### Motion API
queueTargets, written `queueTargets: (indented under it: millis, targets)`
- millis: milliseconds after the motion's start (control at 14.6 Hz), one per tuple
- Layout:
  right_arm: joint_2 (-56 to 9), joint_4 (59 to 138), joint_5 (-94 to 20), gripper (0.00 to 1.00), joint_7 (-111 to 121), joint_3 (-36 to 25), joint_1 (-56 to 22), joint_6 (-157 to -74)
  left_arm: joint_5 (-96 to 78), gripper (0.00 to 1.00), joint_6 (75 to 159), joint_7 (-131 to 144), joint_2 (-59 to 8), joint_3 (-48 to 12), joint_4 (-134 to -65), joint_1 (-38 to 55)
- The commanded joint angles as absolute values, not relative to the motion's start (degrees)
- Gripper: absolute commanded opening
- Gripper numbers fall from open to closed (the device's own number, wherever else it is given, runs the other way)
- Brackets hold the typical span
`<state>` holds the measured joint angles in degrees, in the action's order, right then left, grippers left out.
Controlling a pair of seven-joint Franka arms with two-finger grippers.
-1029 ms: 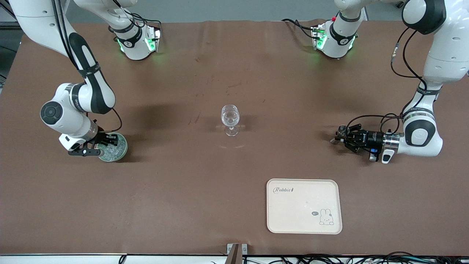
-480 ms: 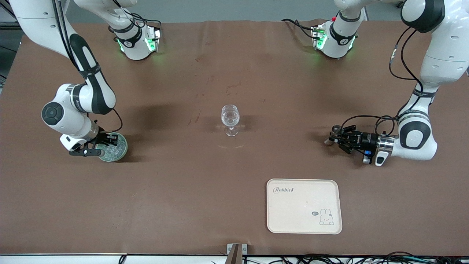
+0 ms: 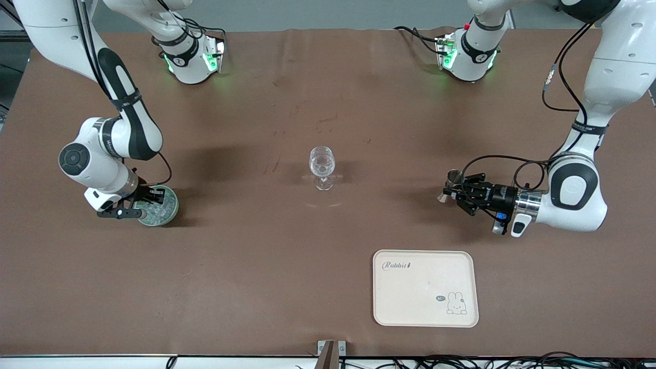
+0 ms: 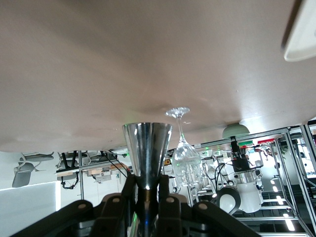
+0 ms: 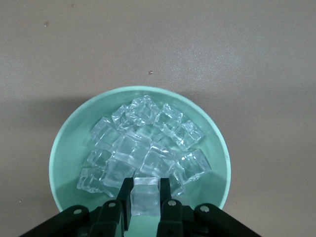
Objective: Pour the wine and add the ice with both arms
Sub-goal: 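Carry the jigger to the wine glass with the left gripper while the right gripper lifts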
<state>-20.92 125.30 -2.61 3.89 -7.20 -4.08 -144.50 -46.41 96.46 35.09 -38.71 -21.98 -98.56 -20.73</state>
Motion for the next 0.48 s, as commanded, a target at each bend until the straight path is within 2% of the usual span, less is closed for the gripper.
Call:
queueTargets:
  millis: [0,137,275,412]
  targets:
    - [-20.74,124.64,-3.87,0.15,3.34,-7.21,-4.31,-144.14,-47.46,0.01,99.83,40.23,-34.03,-26.26,-101.33,-20.74]
    - [-20.66,121.83,-3.87,0.08,3.43,-7.12,-4.22,-139.69,-47.37,0.0,104.56,45.41,-31.04,-30.83,-102.91,-20.05]
    - [-20.57,116.31,-4.83,0.0,3.43,-7.21,-4.04,-130.74,-47.37,0.01,108.88,49.73,-29.54,-32.95,-103.45,-17.86]
    - [-19.08,111.73,-4.83,0.0,3.6,-7.21,-4.13,-123.17,-47.37,0.0,113.96,54.38,-28.66,-33.05,-103.71,-13.56]
